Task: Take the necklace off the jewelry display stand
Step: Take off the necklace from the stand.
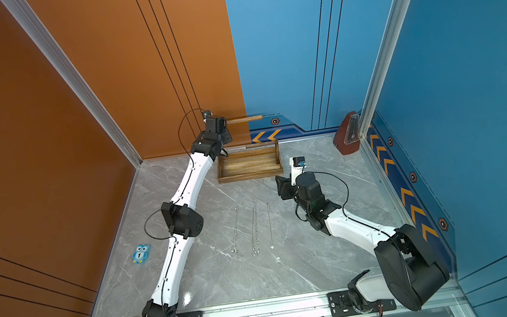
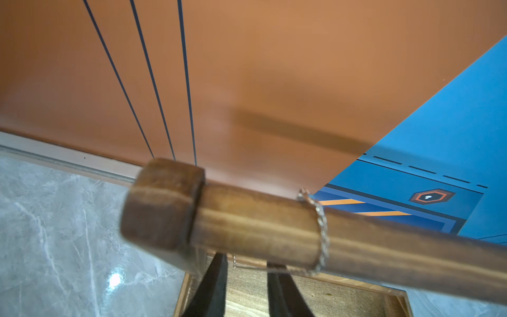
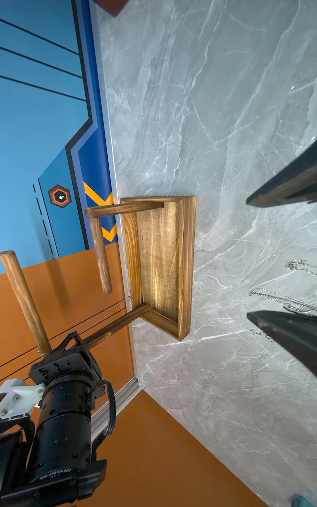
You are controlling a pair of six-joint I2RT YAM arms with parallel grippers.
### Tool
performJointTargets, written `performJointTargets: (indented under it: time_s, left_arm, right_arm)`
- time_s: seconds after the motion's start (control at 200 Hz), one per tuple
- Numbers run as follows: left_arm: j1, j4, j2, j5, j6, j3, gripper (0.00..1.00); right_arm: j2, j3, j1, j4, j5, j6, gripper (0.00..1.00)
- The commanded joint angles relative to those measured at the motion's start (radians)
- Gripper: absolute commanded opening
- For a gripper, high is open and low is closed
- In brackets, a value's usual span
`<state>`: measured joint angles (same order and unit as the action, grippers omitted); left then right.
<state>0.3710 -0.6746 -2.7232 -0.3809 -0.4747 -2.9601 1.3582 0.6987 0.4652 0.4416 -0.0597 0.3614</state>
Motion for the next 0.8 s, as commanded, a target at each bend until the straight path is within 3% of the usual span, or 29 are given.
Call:
performJointTargets:
  time_s: [0.0, 0.43, 0.791]
  left_arm:
    - [-0.011, 0.016, -0.018, 0.005, -0.004, -0.04, 0.17]
    - [-0.015, 0.035, -0.017, 0.022, -0.016, -0.054, 0.0]
    - [-0.005, 0.044, -0.015, 0.11, -0.029, -0.067, 0.0]
  right_arm:
    - [0.011, 0.015, 0.006, 0.02, 0.008, -0.025, 0.6]
    - [0.022, 0.021, 0.005, 0.02, 0.015, -0.026, 0.58]
    - [0.025, 0.022, 0.006, 0.023, 0.014, -0.03, 0.57]
